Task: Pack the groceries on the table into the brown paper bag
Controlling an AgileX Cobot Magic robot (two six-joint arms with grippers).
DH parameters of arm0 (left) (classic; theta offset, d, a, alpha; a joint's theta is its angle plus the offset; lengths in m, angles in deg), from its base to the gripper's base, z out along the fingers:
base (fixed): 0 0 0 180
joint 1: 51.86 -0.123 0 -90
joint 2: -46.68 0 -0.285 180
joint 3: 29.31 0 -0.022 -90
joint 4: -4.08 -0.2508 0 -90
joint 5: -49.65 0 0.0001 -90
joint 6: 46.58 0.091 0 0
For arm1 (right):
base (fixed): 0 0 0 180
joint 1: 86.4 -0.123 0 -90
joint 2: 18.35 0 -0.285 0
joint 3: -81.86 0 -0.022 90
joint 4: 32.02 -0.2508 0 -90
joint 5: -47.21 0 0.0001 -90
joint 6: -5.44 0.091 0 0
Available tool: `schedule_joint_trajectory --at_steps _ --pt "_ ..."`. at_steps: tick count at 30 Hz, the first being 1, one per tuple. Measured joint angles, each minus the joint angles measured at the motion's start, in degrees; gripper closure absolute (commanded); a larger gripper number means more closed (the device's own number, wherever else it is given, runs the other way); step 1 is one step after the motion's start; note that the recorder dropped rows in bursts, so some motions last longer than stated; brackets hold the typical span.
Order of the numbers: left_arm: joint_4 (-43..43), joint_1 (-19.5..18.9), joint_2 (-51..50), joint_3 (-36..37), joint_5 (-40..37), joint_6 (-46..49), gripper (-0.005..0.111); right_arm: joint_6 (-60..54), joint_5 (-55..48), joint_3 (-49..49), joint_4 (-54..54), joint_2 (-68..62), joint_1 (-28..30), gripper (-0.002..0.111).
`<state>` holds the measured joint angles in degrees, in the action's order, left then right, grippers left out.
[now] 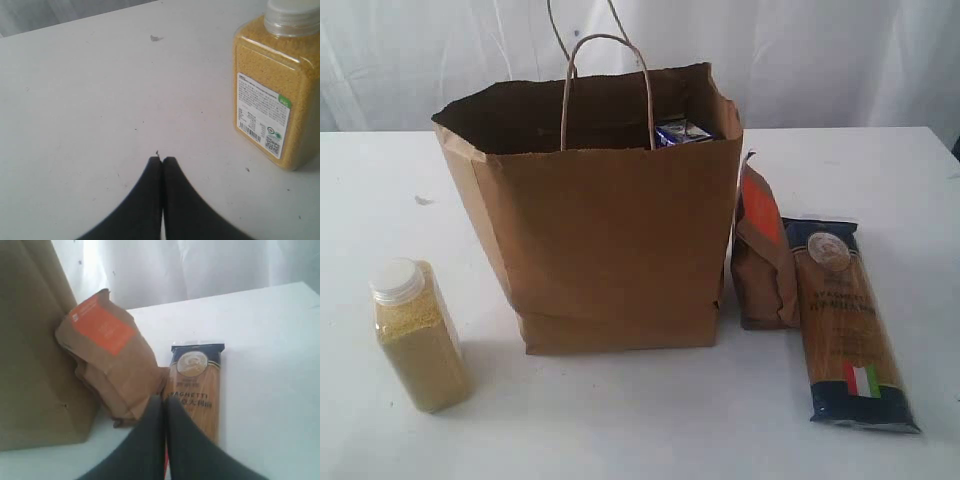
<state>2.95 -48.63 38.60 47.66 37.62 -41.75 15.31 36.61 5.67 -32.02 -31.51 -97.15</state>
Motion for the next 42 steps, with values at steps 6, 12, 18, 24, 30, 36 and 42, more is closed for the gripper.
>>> schedule_joint_trajectory --at_steps 6,12,18,24,30,36,42 --pt "0.0 0.0 0.0 0.0 0.0 0.0 0.107 0.0 -1.23 -0.75 0.0 4.99 3.06 0.108" --pt "0.0 0.0 0.0 0.0 0.0 0.0 0.107 0.0 -1.23 -0.75 0.0 4.99 3.06 0.108" --pt "0.0 0.0 0.0 0.0 0.0 0.0 0.107 -4.03 -1.84 -0.75 0.0 4.99 3.06 0.108" --pt "0.0 0.0 0.0 0.0 0.0 0.0 0.107 -7.6 -3.94 -0.75 0.0 5.07 3.06 0.108" --pt "0.0 0.0 0.0 0.0 0.0 0.0 0.107 -7.99 -4.31 -0.75 0.0 5.07 3.06 0.108" --pt "0.0 0.0 0.0 0.0 0.0 0.0 0.107 -7.99 -4.31 -0.75 0.0 5.07 3.06 0.108" --pt "0.0 0.0 0.0 0.0 0.0 0.0 0.107 -7.99 -4.31 -0.75 0.0 5.07 3.06 0.108"
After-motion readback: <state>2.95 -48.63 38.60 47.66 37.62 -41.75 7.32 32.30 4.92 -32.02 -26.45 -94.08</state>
